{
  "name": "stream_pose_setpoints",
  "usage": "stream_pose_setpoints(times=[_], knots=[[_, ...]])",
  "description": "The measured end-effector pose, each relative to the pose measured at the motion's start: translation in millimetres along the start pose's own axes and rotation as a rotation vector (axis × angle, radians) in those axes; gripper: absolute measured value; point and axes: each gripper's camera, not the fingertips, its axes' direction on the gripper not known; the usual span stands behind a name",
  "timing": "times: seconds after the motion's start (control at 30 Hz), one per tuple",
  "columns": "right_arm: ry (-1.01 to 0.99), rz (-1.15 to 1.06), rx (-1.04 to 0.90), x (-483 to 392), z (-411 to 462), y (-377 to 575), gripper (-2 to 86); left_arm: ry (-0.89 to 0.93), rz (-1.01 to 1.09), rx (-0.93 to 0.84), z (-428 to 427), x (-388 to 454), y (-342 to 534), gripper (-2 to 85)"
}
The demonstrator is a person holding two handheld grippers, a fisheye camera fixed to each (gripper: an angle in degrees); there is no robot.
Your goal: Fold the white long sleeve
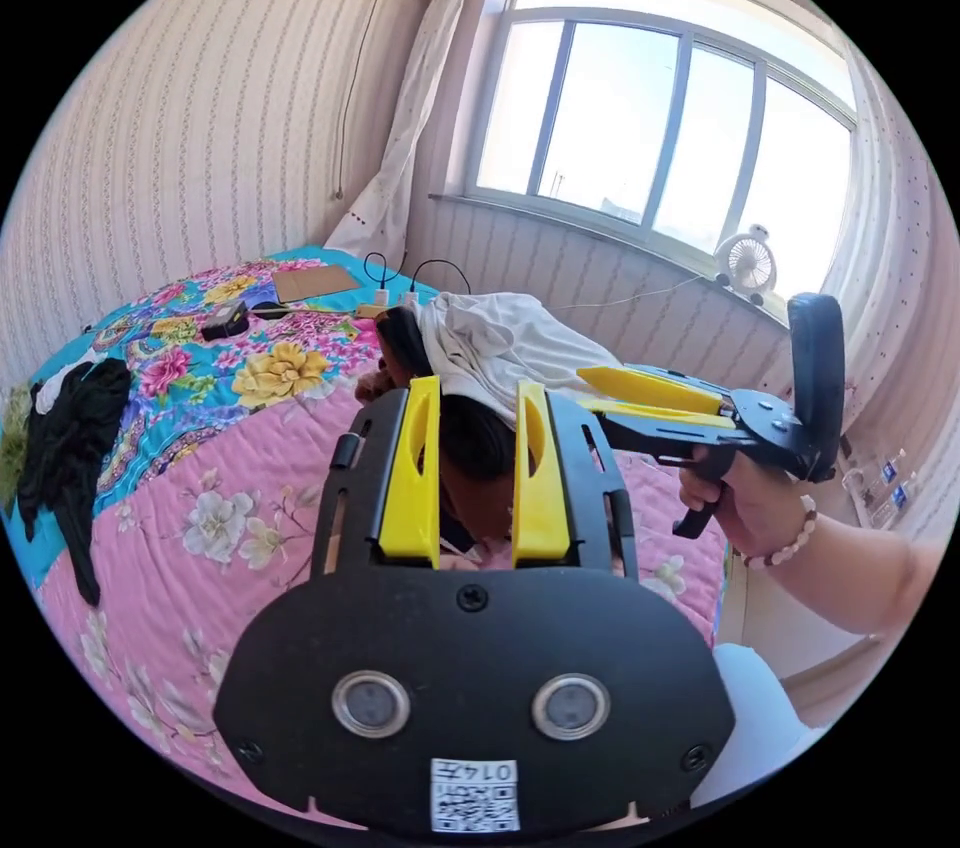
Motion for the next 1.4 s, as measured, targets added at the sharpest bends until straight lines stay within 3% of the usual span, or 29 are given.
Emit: stream_pose_setpoints(times=[0.13,0.33,0.57,0.67,0.8,1.13,1.27,1.4], knots=[[0.027,0.043,-0.126,-5,32,-23,11.0,-0.106,0.058,-0.173,43,6,-24,10.4],[-0.134,0.096,-0.074,-8,-17,-34,2.3,0.051,-0.019,-0.220,40,7,-40,1.1],[-0.123,-0.042,0.100,-76,-175,-55,0.8,0.195,0.084,-0.070,-74,49,-50,-0.5],[-0.216,-0.136,0.189,-119,-254,-68,0.6,0.173,0.178,0.067,-154,64,-32,-0.8],[-0.263,-0.248,0.265,-191,-324,-88,0.3,0.167,0.154,0.224,-255,55,-7,-0.9],[-0.540,-0.233,0.183,-279,-335,-89,0.1,0.087,0.096,0.254,-370,30,77,-1.0],[-0.814,-0.246,0.134,-326,-310,-81,0.2,-0.019,0.060,0.297,-434,15,135,-1.0],[-1.036,-0.397,-0.009,-442,-272,-64,0.2,-0.147,-0.073,0.318,-504,-6,215,-1.0]])
